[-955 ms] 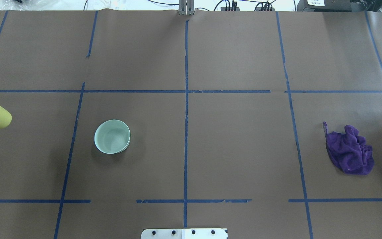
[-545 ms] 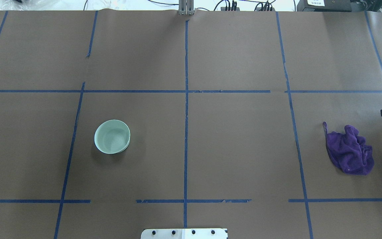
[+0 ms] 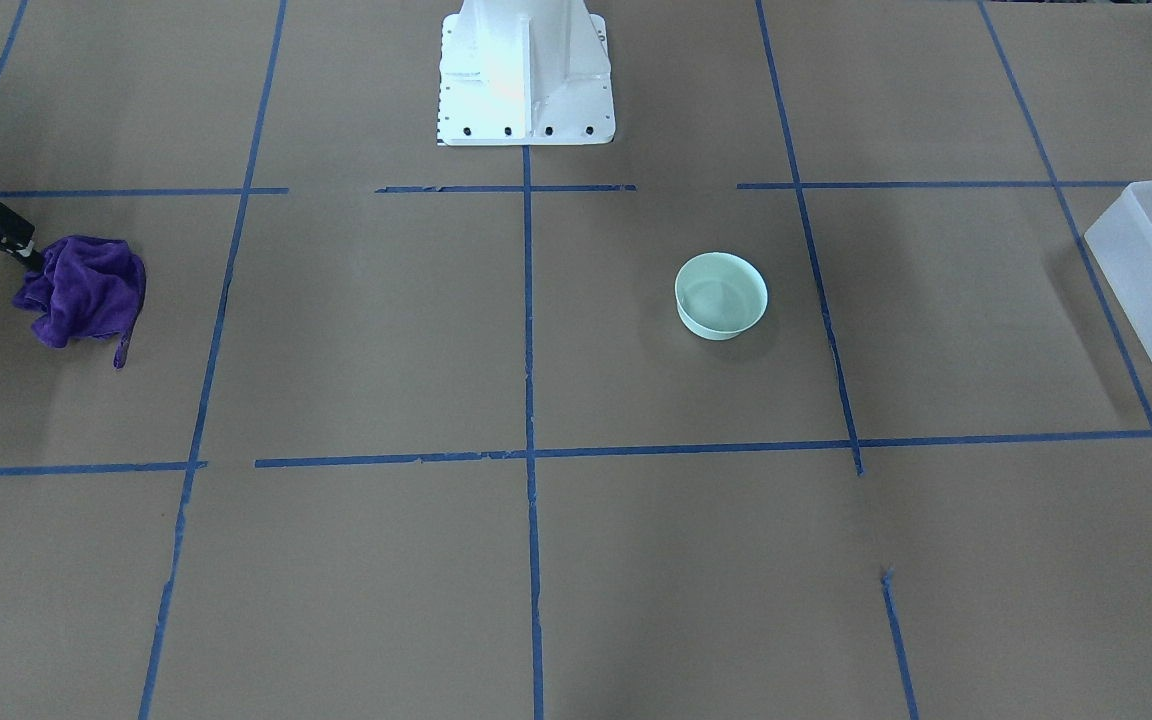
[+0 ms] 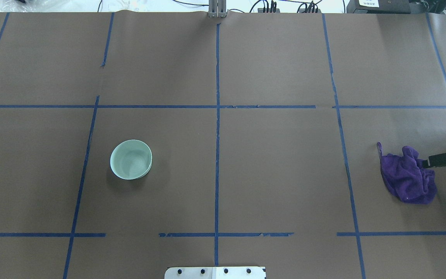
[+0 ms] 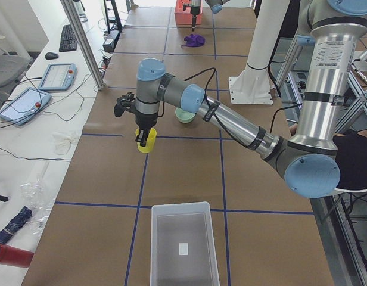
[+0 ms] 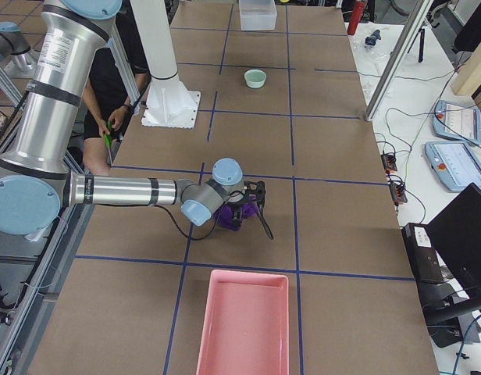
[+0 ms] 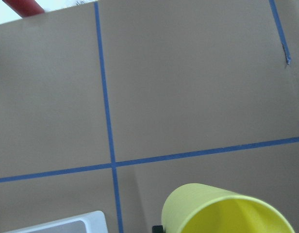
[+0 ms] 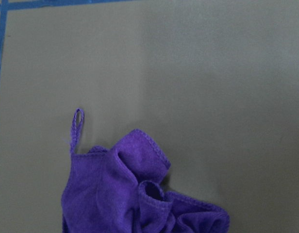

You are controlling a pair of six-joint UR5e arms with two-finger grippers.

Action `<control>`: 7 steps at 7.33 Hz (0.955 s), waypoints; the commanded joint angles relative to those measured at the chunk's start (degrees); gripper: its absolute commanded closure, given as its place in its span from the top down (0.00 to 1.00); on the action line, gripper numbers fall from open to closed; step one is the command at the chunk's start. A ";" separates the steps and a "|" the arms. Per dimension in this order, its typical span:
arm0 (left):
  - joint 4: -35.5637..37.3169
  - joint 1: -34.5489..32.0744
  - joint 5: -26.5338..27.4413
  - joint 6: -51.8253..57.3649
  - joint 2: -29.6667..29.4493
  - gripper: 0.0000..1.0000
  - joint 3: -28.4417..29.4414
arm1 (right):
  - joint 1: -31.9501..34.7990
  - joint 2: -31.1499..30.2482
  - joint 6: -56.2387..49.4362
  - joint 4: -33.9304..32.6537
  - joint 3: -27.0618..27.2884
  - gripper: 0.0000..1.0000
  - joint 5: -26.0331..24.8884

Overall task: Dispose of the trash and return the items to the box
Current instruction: 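Grasp the purple cloth with the right gripper while the left carries the cup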

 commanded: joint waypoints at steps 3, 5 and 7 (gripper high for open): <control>0.69 -3.67 1.13 10.47 -1.11 0.00 4.69 | -8.63 2.27 3.25 0.09 -0.56 1.00 -6.41; 0.34 -5.43 1.13 13.12 -1.03 0.00 6.71 | -8.82 2.64 3.34 -0.09 -0.56 0.89 -6.51; -0.02 -6.66 1.04 16.19 -1.03 0.00 10.31 | -8.73 2.29 3.34 -0.35 -0.48 0.00 -6.33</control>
